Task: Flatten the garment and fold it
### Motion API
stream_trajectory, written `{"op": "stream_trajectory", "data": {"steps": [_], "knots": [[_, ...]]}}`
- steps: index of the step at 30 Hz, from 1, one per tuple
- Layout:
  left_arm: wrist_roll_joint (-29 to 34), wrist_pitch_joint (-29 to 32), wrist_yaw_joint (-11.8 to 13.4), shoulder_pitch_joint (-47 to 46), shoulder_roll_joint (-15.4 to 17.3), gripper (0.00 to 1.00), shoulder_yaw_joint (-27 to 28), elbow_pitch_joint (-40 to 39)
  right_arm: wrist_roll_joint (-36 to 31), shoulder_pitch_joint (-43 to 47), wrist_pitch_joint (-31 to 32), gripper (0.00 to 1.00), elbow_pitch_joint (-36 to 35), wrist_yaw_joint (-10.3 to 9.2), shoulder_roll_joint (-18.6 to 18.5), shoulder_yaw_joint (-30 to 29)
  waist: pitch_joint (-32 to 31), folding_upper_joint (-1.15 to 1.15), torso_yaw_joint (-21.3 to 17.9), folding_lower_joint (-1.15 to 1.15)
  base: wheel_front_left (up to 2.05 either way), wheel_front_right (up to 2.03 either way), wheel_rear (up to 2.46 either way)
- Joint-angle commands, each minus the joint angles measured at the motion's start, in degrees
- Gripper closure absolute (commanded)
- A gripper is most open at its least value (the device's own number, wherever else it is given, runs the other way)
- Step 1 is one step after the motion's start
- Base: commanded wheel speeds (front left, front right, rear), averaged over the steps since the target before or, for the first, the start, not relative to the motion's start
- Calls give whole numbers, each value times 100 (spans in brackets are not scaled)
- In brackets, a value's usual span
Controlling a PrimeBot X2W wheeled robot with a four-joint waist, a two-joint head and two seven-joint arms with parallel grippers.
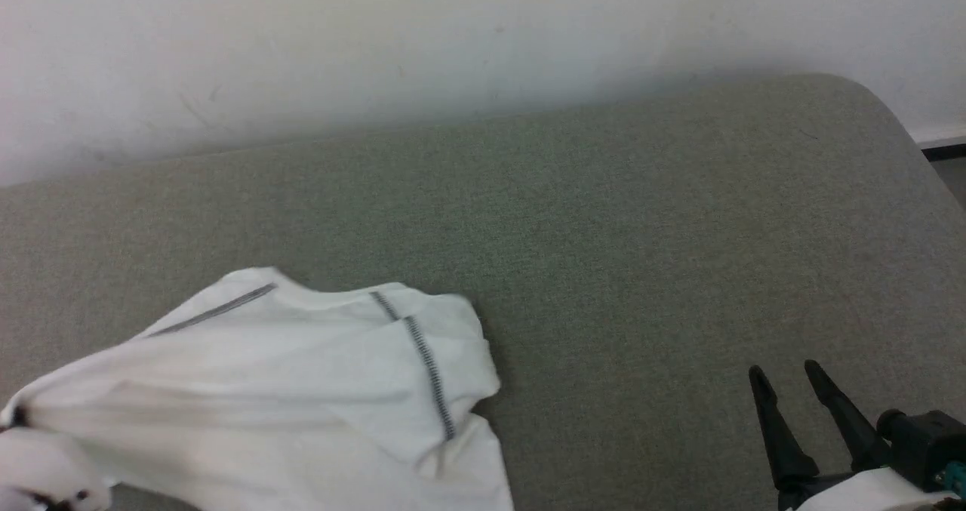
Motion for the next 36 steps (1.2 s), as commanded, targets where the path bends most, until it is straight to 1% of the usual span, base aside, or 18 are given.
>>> {"op": "stream_trajectory", "data": {"steps": [1, 2, 3, 5, 8, 9, 10, 12, 14, 16, 19, 26, 30, 33, 36], "knots": [[-103, 13, 160, 332, 49, 100, 298, -67, -3, -64, -39, 0, 26, -4, 3, -21, 14, 0, -14, 0, 0, 0, 0], [-157, 45, 223, 514, 52, 100, 464, -96, -4, -54, -43, 0, 34, -4, 8, -33, 20, 0, -14, 0, 0, 0, 0], [-157, 45, 223, 514, 52, 100, 464, -96, -4, -54, -43, 0, 34, -4, 8, -33, 20, 0, -14, 0, 0, 0, 0], [-250, 112, 282, 836, 2, 100, 661, -113, -12, -28, -53, 0, 34, -4, 27, -64, 41, 0, 13, 0, 0, 0, 0], [-435, 90, 167, 1036, -204, 100, 619, -81, -24, -10, -50, 0, 33, -4, 62, -83, 59, 0, 88, 0, 0, 0, 0], [-485, 41, 121, 1044, -282, 62, 571, -59, -29, -14, -43, 0, 34, -4, 67, -79, 54, 0, 114, 0, 0, 0, 0], [-538, -50, 70, 1024, -363, 0, 522, -54, -31, -23, -38, 0, 30, -4, 70, -77, 46, 0, 137, 0, 0, 0, 0], [-597, -346, -34, 944, -493, 0, 435, -80, -39, -42, -21, 0, 28, -4, 61, -71, 14, 0, 175, 0, 0, 0, 0], [-574, -780, -121, 852, -579, 0, 364, -169, -44, -64, -2, 0, 12, -4, 39, -54, -12, 0, 193, 0, 0, 0, 0], [-493, -1269, -204, 760, -643, 0, 275, -322, -40, -76, 17, 0, 3, -4, 19, -54, -37, 0, 214, 0, 0, 0, 0], [-317, -1826, -316, 642, -704, 0, 61, -575, -34, -95, 47, 0, 6, -4, 1, -50, -63, 0, 234, 0, 0, 0, 0], [147, -2540, -538, 410, -893, 0, -737, -1083, 134, -270, 227, 0, 212, -4, -87, 172, -107, 0, 263, 0, 0, 0, 0], [368, -2638, -809, 350, -1003, 0, -1428, -1003, 164, -377, 227, 0, 366, -4, -110, 192, -122, 0, 324, 0, 0, 0, 0], [419, -2389, -1073, 257, -1074, 0, -1970, -727, 177, -397, 229, 0, 411, -4, -109, 207, -113, 0, 348, 0, 0, 0, 0], [416, -1942, -1397, 21, -1121, 0, -2495, -385, 185, -401, 230, 0, 418, -4, -115, 221, -72, 0, 349, 0, 0, 0, 0]]}}
